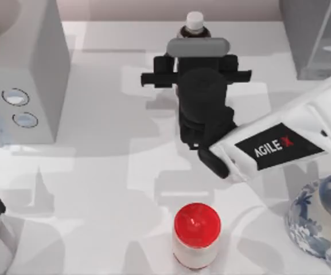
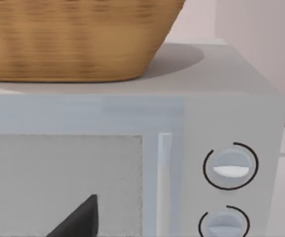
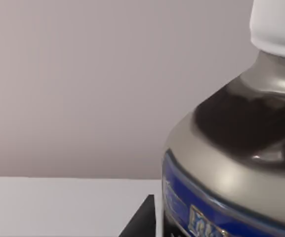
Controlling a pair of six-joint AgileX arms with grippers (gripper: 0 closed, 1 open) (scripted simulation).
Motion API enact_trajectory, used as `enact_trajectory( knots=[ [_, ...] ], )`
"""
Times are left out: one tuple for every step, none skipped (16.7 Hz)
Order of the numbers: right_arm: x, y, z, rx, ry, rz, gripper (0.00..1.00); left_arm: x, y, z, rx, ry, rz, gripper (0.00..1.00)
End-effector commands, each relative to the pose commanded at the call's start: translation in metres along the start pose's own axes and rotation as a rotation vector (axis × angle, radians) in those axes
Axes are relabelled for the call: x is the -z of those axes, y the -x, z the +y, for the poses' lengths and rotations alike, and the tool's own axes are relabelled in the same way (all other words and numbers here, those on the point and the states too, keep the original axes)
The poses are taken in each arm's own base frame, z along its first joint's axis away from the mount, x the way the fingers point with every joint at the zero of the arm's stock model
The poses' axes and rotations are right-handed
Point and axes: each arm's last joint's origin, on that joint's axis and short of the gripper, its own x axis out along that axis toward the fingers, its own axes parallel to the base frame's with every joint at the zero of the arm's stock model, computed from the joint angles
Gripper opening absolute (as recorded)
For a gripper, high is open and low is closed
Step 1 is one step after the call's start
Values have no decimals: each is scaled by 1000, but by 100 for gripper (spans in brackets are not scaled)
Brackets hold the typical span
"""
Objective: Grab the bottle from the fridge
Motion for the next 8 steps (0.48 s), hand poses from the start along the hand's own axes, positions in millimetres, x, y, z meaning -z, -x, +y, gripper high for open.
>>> enact_trajectory(
  knots=[
    [0, 0, 0, 0, 0, 0, 75, 0, 0, 0, 0, 0, 0, 100],
    [0, 0, 0, 0, 0, 0, 83, 0, 0, 0, 0, 0, 0, 100],
    [0, 0, 0, 0, 0, 0, 90, 0, 0, 0, 0, 0, 0, 100],
    [0, 0, 0, 0, 0, 0, 98, 0, 0, 0, 0, 0, 0, 100],
    [0, 0, 0, 0, 0, 0, 100, 0, 0, 0, 0, 0, 0, 100],
    [0, 0, 0, 0, 0, 0, 100, 0, 0, 0, 0, 0, 0, 100],
    [0, 0, 0, 0, 0, 0, 100, 0, 0, 0, 0, 0, 0, 100],
    [0, 0, 0, 0, 0, 0, 100, 0, 0, 0, 0, 0, 0, 100]
  ],
)
